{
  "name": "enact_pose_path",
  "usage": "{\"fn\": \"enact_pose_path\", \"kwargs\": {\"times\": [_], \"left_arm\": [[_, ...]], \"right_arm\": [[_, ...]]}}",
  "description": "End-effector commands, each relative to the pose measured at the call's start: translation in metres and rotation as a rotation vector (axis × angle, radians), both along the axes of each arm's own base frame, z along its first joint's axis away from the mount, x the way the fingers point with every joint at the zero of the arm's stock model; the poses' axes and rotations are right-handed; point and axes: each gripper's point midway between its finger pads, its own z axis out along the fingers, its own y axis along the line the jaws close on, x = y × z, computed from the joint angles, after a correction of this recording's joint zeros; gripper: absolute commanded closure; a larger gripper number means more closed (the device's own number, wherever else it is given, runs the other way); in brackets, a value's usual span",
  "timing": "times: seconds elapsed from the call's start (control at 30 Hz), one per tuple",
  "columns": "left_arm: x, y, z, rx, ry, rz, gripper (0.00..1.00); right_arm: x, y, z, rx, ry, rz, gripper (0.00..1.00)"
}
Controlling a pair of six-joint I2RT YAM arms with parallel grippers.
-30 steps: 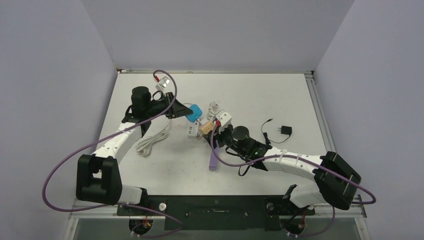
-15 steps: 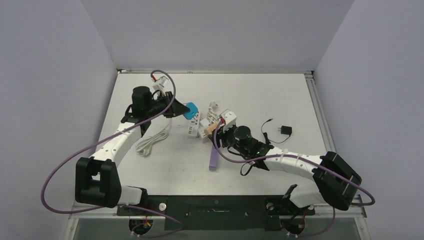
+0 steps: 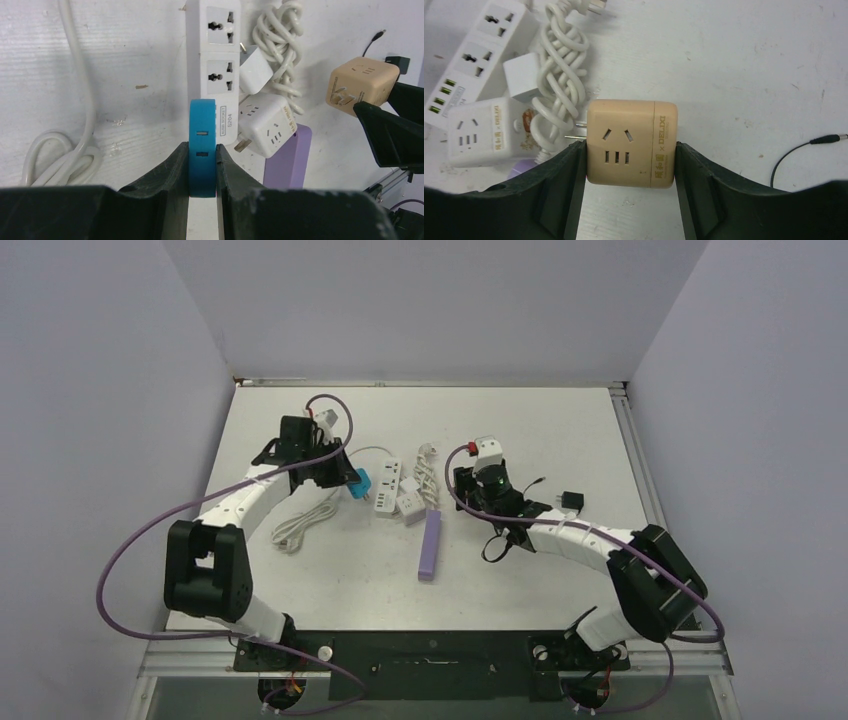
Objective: Pull the plug off the socket
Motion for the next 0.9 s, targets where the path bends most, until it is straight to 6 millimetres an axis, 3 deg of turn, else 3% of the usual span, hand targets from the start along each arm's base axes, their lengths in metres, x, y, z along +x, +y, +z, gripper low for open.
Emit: {"fn": "enact_pose_path", "kwargs": {"times": [0.0, 0.2, 0.4, 0.53, 0.7, 0.8, 0.87], "left_arm": [[0.008, 0.005, 0.004, 0.039, -0.004, 0.005, 1.00], [0.007, 0.012, -0.024, 0.109, 0.087, 0.008, 0.95], [0.007, 0.021, -0.046, 0.189, 0.157, 0.022, 0.75], [0.010, 0.028, -0.044, 0.253, 0.133, 0.042, 0.57], [0.013, 0.033, -0.034, 0.288, 0.095, 0.061, 0.12], [0.017, 0.037, -0.020, 0.296, 0.036, 0.088, 0.00], [0.020, 0.040, -0.006, 0.297, -0.024, 0.107, 0.04]], "right_arm": [[0.018, -0.010, 0.011, -0.030, -0.026, -0.108, 0.95], [0.020, -0.010, -0.001, -0.054, 0.003, -0.109, 0.76], [0.020, -0.009, -0.011, -0.060, 0.034, -0.109, 0.55], [0.022, -0.012, -0.013, -0.009, 0.064, -0.106, 0.40], [0.026, -0.023, -0.009, 0.066, 0.084, -0.108, 0.10], [0.029, -0.033, 0.000, 0.109, 0.080, -0.121, 0.00], [0.031, -0.043, 0.008, 0.136, 0.072, -0.141, 0.08]]}}
